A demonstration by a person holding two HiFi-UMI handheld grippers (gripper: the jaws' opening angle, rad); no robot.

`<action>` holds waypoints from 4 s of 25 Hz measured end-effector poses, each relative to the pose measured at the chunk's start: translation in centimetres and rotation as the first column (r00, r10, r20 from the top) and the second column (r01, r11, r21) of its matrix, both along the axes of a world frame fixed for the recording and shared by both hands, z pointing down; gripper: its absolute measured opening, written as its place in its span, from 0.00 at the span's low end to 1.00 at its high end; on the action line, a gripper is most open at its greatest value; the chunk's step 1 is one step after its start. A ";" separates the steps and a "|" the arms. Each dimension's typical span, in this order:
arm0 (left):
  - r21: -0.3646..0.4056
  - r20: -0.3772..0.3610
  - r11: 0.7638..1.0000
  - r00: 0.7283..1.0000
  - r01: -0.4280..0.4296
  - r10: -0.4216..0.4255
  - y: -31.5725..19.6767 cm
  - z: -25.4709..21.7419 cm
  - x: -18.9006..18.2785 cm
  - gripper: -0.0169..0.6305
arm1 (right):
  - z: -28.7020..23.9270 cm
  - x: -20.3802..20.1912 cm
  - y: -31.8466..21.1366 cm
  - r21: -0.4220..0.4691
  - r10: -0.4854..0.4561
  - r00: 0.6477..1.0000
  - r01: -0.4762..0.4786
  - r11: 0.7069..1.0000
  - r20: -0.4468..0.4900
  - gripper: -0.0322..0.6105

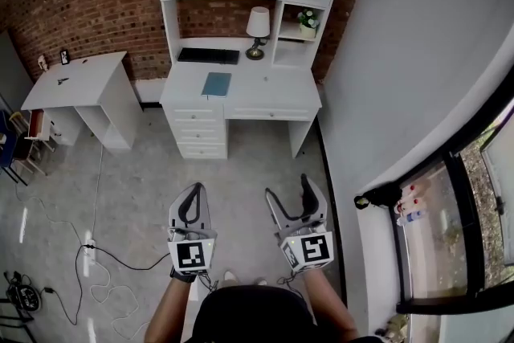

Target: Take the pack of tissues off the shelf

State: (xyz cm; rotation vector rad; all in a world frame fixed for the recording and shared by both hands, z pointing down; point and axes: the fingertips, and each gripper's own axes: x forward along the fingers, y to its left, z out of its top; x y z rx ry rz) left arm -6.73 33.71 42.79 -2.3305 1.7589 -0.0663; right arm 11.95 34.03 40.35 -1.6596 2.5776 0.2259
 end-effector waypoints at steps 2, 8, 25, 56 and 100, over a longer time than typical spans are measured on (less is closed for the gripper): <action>0.004 0.004 1.000 1.000 -0.006 0.006 0.0 0.1 -1.2 0.04 | 0.3 -1.1 0.0 -0.011 -0.002 1.000 0.002 1.000 -0.010 0.56; -0.007 -0.096 1.000 0.995 0.013 -0.014 0.5 0.7 -4.6 0.04 | 0.6 -3.2 -0.1 -0.040 -0.002 0.997 -0.001 0.999 -0.077 0.56; 0.001 -0.070 0.999 0.996 -0.050 0.050 -5.2 0.6 -8.0 0.04 | 1.2 -3.9 -4.7 -0.058 0.069 0.996 -0.071 0.996 -0.048 0.56; -0.035 0.029 0.999 0.999 0.037 -0.036 -37.6 -0.8 0.2 0.04 | 2.6 3.2 -39.7 -0.090 0.002 0.996 0.006 0.996 0.086 0.56; -0.016 -0.073 1.000 0.997 -0.027 0.025 -83.9 -2.9 -15.1 0.04 | -2.4 -10.5 -81.1 -0.065 0.088 0.993 -0.094 0.993 -0.079 0.56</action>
